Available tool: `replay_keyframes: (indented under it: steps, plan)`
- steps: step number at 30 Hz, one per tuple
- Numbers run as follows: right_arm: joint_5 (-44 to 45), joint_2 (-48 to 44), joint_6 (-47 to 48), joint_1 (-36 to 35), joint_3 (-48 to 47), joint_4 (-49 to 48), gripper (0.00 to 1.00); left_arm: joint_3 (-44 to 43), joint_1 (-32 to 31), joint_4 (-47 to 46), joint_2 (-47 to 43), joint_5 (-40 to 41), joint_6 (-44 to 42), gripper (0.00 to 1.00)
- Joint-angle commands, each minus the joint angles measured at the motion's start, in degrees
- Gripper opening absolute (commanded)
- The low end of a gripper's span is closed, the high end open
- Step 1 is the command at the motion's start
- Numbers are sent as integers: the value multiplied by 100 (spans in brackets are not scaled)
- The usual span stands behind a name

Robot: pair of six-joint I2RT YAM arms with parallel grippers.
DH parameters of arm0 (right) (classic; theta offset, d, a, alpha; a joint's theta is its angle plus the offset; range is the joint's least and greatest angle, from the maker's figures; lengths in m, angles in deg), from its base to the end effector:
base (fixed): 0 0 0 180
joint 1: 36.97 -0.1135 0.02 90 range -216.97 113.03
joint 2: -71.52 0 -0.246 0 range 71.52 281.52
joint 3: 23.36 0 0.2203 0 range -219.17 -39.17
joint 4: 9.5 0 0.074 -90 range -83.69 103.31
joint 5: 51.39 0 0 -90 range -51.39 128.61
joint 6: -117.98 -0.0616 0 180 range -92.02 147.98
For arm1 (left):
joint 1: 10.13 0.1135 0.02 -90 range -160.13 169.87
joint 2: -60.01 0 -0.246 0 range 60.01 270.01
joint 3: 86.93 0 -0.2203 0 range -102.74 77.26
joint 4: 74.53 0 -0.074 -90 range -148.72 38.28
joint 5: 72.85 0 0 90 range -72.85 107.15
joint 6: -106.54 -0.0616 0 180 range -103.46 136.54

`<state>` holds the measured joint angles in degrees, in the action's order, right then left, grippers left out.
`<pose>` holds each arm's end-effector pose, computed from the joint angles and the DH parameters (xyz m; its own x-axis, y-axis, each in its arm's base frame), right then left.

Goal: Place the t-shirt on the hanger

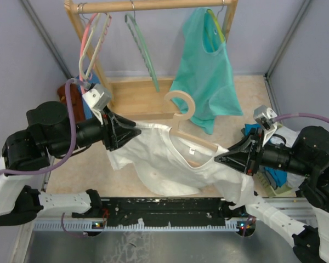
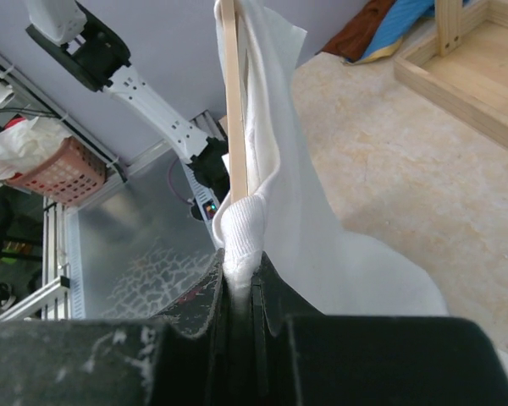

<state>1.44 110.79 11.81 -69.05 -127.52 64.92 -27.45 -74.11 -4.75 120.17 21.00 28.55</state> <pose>0.0179 0.0551 0.4483 -0.3932 0.0154 -0.9193 -0.8523 0.3690 0.3707 0.0652 -0.1242 0.4962 -0.2508 0.0404 -0.9672 0.8336 0.5169 -0.1945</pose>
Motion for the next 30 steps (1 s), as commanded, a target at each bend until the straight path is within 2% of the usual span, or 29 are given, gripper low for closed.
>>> replay_keyframes:
  steps: [1, 4, 5, 8, 14, 21, 30]
  plan:
    - [389, 134, 142, 22, -547, -86, 0, -190, 10, 539, -68, 1426, 200, 43]
    - [361, 124, 140, 19, -630, 22, 0, -19, 10, 241, -295, 1257, 165, 49]
    - [340, 106, 132, 23, -588, 13, 0, 3, 9, 101, -319, 1058, 100, 46]
    - [367, 66, 132, 17, -379, -46, 0, -364, 9, -42, 20, 560, -29, 43]
    - [452, 144, 119, 13, -122, -210, 0, -764, 13, -477, 722, -131, -234, 45]
    - [586, 552, 56, 19, -287, -309, 0, -1238, 10, -300, 1566, 241, -243, 44]
    - [640, 769, -100, 20, -101, -702, 0, -1532, 9, -247, 1988, 502, -104, 44]
